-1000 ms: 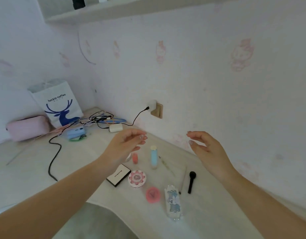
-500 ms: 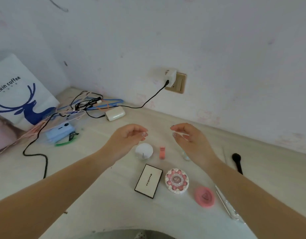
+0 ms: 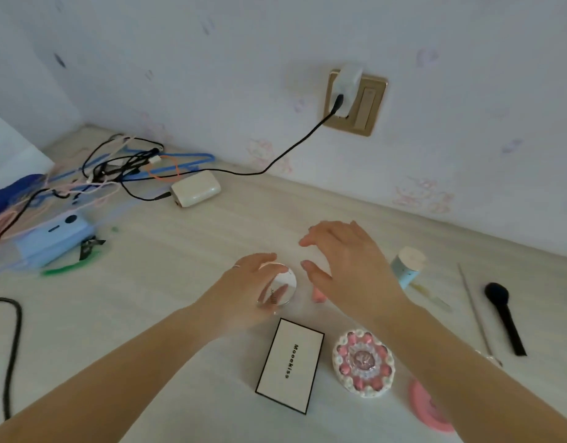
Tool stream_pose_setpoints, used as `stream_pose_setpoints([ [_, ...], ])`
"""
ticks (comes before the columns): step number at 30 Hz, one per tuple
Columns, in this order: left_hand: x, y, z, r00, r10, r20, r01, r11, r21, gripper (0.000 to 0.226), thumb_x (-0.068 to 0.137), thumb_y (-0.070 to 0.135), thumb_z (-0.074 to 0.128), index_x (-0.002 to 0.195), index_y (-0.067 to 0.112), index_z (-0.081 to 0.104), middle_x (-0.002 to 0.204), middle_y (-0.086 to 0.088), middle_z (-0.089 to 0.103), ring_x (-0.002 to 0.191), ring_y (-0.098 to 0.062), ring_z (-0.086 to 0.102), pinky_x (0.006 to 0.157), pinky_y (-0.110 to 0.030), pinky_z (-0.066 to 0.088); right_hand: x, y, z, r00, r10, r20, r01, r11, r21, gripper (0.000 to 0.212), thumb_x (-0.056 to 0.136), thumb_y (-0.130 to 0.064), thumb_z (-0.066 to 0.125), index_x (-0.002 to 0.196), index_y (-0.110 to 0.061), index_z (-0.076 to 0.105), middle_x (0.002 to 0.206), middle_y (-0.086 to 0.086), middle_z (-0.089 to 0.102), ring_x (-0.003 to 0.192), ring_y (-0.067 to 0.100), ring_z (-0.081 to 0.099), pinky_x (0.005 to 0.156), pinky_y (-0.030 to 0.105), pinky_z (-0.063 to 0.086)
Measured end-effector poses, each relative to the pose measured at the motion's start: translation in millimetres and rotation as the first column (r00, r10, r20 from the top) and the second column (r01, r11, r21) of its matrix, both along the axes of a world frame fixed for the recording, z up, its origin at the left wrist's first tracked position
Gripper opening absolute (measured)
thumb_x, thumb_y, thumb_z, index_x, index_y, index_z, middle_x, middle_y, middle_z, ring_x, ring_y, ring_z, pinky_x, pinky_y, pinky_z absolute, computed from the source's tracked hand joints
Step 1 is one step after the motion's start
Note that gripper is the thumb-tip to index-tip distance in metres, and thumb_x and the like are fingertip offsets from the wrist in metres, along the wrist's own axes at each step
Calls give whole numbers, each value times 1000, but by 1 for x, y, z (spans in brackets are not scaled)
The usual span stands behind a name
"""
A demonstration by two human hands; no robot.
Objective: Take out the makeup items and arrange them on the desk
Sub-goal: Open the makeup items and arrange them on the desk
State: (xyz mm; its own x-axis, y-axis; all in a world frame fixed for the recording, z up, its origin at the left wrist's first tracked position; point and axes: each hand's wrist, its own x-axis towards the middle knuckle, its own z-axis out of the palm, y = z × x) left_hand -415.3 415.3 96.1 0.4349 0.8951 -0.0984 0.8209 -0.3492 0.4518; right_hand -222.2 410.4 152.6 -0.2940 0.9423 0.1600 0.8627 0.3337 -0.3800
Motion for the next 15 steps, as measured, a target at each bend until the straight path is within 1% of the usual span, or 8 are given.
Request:
stream_pose_setpoints([
  [1, -1, 4, -10, 1000, -19, -24, 18, 1000, -19, 77, 67, 63, 38, 132, 25, 49, 139, -6, 47, 142, -15, 28, 108, -31, 30, -2, 4, -9, 1000, 14, 24, -14, 1000, 1, 29, 81, -33, 59, 106, -20, 65, 113, 2, 65, 114, 26, 59, 108, 48, 32],
  [2, -1, 8, -18, 998, -40, -45, 39, 999, -26, 77, 66, 63, 42, 133, 26, 47, 141, -6, 45, 143, -12, 23, 108, -27, 26, -4, 7, -17, 999, 19, 38, -20, 1000, 17, 30, 82, -35, 56, 106, -21, 65, 113, 1, 65, 115, 25, 59, 109, 49, 31],
  [5, -4, 15, -35, 995, -82, -63, 83, 996, 11, 65, 75, 42, 68, 133, 25, 45, 148, -1, 34, 142, -8, 24, 102, -19, 19, -9, 7, -29, 997, 34, 72, -40, 996, 79, 34, 79, -40, 49, 102, -22, 67, 106, -1, 66, 108, 24, 63, 105, 51, 35],
  [7, -6, 18, -42, 995, -82, -57, 85, 994, 68, 68, 76, 36, 71, 136, 30, 41, 149, 3, 32, 141, -10, 27, 105, -22, 23, -10, 7, -35, 996, 34, 82, -44, 991, 127, 30, 77, -36, 59, 101, -21, 68, 103, 1, 67, 106, 26, 64, 104, 55, 35],
  [9, -9, 17, -49, 998, -69, -13, 70, 988, 137, 70, 72, 40, 73, 135, 33, 42, 144, 6, 37, 134, -11, 36, 103, -22, 31, -10, 6, -39, 995, 23, 101, -41, 983, 179, 29, 75, -33, 63, 100, -19, 69, 102, 2, 67, 103, 28, 65, 104, 56, 34],
  [12, -13, 14, -52, 991, -25, 130, 5, 988, 155, 72, 68, 37, 77, 131, 31, 43, 128, 16, 39, 111, 0, 43, 88, -7, 34, -15, 1, -40, 991, 0, 136, -32, 972, 235, 31, 75, -33, 59, 99, -18, 70, 100, 3, 68, 100, 28, 65, 104, 54, 34],
  [13, -14, 11, -51, 976, -18, 215, -11, 991, 134, 74, 67, 34, 78, 131, 30, 42, 125, 19, 38, 111, 2, 43, 90, -8, 35, -19, -4, -39, 989, -4, 151, -36, 965, 260, 30, 76, -33, 60, 100, -17, 70, 101, 3, 68, 100, 28, 65, 105, 52, 35],
  [15, -16, 5, -44, 914, -19, 404, -26, 994, 104, 76, 68, 31, 79, 133, 29, 39, 132, 15, 40, 123, -1, 44, 102, -21, 40, -29, -13, -37, 987, 0, 160, -49, 951, 304, 29, 78, -32, 62, 102, -17, 69, 104, 2, 67, 99, 27, 64, 103, 46, 41],
])
